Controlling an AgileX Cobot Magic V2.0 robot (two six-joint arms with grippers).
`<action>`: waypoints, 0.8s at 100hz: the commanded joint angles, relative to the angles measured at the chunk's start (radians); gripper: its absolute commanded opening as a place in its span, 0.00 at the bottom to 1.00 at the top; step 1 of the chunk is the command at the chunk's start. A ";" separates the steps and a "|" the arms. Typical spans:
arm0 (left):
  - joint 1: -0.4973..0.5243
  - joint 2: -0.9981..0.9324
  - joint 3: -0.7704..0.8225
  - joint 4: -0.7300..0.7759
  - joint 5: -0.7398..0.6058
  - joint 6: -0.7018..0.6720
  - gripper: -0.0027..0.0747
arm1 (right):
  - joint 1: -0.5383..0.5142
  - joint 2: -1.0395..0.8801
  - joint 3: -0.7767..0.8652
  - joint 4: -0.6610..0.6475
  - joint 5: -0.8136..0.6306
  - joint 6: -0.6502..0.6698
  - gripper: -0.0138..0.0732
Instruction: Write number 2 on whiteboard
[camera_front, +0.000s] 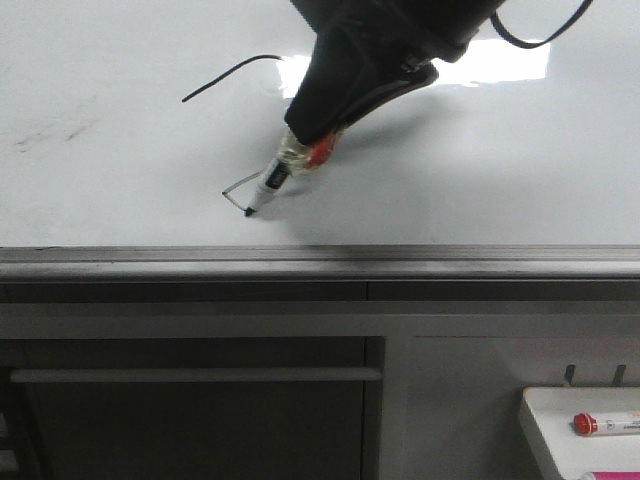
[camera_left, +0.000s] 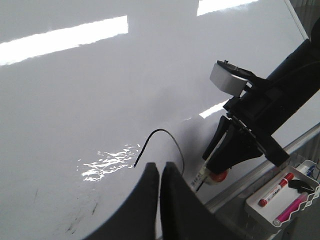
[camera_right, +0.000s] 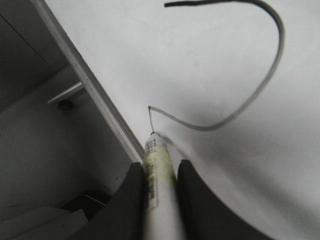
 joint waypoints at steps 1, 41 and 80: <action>0.003 0.007 -0.025 0.018 -0.076 -0.010 0.01 | -0.059 -0.055 -0.022 -0.087 -0.064 0.047 0.09; 0.003 0.007 -0.025 0.021 -0.076 -0.010 0.01 | -0.328 -0.168 -0.020 -0.166 0.006 0.138 0.09; 0.003 0.007 -0.025 0.021 -0.075 -0.010 0.01 | -0.348 -0.233 -0.037 -0.025 0.112 0.134 0.09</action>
